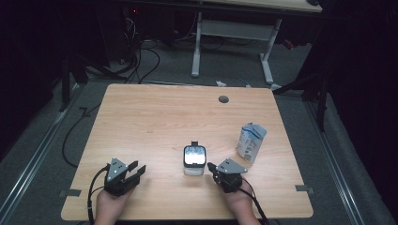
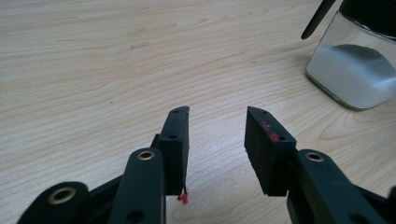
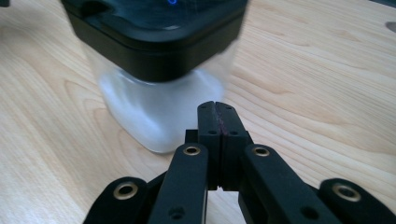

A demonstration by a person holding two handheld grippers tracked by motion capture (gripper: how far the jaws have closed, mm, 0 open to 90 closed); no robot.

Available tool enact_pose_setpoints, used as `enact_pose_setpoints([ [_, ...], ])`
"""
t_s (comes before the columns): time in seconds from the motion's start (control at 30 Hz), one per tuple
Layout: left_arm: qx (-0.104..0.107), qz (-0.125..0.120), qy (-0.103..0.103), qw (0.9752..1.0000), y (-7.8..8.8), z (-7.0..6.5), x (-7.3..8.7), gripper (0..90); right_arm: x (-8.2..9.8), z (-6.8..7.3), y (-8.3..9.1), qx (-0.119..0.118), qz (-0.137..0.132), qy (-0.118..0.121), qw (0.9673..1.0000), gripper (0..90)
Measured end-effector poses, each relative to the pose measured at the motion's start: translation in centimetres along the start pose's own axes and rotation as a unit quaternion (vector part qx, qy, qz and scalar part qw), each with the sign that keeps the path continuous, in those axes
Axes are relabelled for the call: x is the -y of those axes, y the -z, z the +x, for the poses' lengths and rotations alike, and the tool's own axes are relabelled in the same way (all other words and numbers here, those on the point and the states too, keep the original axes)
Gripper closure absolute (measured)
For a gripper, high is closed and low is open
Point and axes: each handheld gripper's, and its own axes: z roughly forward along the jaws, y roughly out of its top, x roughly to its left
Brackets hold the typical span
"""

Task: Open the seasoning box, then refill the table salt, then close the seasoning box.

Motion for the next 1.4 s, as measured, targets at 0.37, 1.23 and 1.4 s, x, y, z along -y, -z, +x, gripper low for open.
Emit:
enact_pose_setpoints([
  [0.37,0.0,0.0,-0.003,1.0,-0.1,0.0,0.2,58.7,2.1,-3.4,3.2,0.046,-0.01,-0.03,0.9984,88.0],
  [1.23,-0.016,-0.002,-0.026,0.9995,-0.1,0.0,0.1,56.9,3.9,-4.7,4.7,0.048,-0.016,-0.055,0.9972,83.6],
  [1.4,-0.013,-0.006,-0.023,0.9997,-0.1,0.1,-0.1,55.9,4.0,-4.8,4.6,0.051,-0.015,-0.056,0.997,76.3],
])
